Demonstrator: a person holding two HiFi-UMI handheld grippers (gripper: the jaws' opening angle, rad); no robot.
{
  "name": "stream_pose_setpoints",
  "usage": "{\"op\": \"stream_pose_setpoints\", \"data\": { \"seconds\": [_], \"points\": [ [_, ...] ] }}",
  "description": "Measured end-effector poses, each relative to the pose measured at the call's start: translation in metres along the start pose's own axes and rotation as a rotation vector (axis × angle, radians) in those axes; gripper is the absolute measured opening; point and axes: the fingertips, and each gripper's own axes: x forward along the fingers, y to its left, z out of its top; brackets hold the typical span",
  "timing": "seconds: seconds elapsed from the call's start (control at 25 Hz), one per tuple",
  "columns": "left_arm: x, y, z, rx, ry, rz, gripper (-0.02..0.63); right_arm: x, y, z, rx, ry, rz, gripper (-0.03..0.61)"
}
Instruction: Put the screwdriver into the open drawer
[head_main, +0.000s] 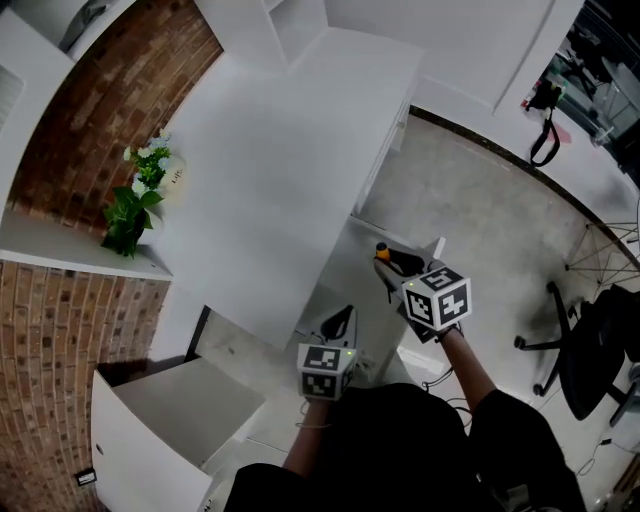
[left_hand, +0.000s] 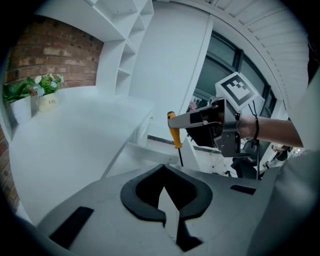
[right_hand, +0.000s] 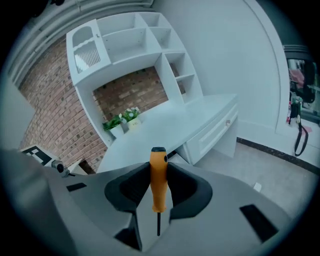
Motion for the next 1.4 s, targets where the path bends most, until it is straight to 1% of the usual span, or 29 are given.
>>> {"op": "stream_pose_setpoints", "data": {
  "seconds": [0.28,0.48,0.64,1.12,1.28,1.4],
  "points": [
    [0.024,0.003,-0.021,-0.003,0.080,-0.046,0.009,0.045,-0.016,-0.021,0.038,0.105,-0.040,0.112],
    [0.036,0.008,-0.036,-0.006,0.122,-0.058,0.008,0.072,-0.026,-0.038,0.117,0.169,-0.081,0.111],
    [0.046,0.007,-0.046,-0.006,0.147,-0.072,0.009,0.092,-0.036,-0.056,0.160,0.227,-0.114,0.112],
    [0.069,0.013,-0.063,-0.018,0.200,-0.098,0.008,0.137,-0.070,-0.111,0.298,0.329,-0.200,0.112],
    [0.075,0.015,-0.070,-0.007,0.221,-0.103,0.009,0.146,-0.081,-0.125,0.313,0.357,-0.235,0.112],
    [0.078,0.016,-0.074,-0.021,0.230,-0.105,0.009,0.152,-0.088,-0.134,0.337,0.363,-0.251,0.112]
  ]
}}
